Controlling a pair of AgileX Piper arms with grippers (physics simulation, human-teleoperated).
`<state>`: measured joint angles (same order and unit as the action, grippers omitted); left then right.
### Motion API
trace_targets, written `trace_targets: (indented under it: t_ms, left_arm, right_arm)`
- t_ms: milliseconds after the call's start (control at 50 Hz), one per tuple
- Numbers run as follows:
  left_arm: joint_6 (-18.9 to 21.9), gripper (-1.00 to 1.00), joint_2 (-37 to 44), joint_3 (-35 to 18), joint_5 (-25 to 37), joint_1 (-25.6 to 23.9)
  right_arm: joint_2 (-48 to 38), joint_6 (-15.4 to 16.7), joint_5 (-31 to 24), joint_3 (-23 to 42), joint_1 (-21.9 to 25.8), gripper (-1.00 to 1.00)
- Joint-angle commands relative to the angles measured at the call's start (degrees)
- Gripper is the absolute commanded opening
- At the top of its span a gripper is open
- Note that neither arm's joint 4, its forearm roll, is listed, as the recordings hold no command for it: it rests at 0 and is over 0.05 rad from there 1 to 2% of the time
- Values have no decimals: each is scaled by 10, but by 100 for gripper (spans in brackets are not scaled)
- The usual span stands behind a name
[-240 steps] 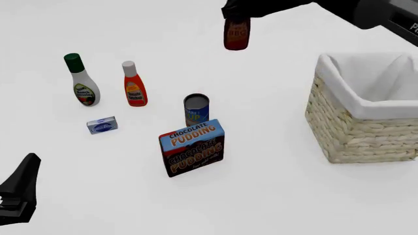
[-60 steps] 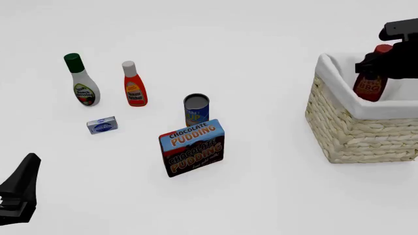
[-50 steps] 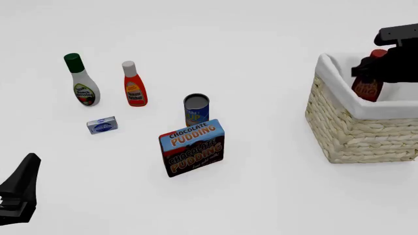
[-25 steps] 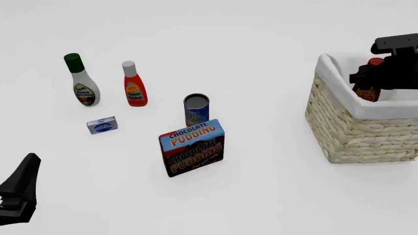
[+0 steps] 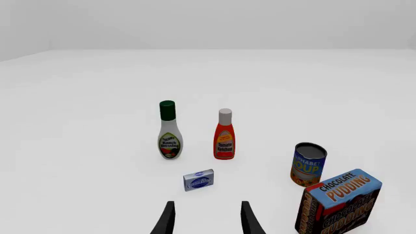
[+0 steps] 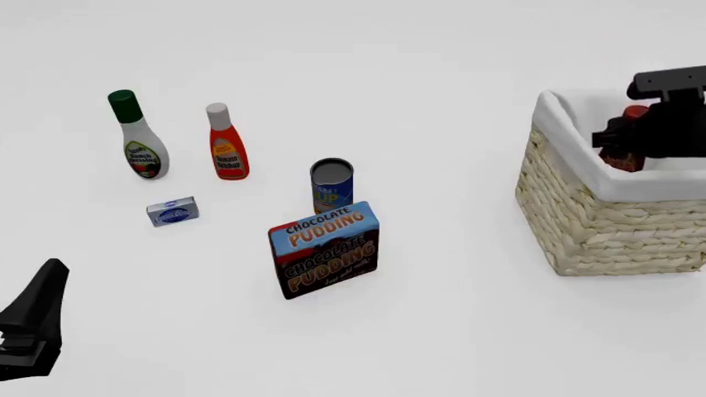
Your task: Pick the bbq sauce and place it in the basket.
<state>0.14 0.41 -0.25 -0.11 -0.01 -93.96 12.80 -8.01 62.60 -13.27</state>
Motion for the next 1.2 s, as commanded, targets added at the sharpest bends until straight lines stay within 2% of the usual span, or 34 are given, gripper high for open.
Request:
trace_targets:
  t_ms: [20, 580, 600, 980, 1200]
  left_arm:
    - [0, 100, 0, 0, 0, 0]
    - [0, 100, 0, 0, 0, 0]
    - [0, 100, 0, 0, 0, 0]
    - [0, 100, 0, 0, 0, 0]
    - [0, 100, 0, 0, 0, 0]
  right_arm:
    - [-7, -7, 8, 2, -7, -100]
    - [-38, -2, 22, 5, -11, -100]
    - [-38, 0, 22, 6, -12, 100]
    - [-28, -2, 10, 15, -2, 100]
    - [3, -2, -17, 30, 10, 100]
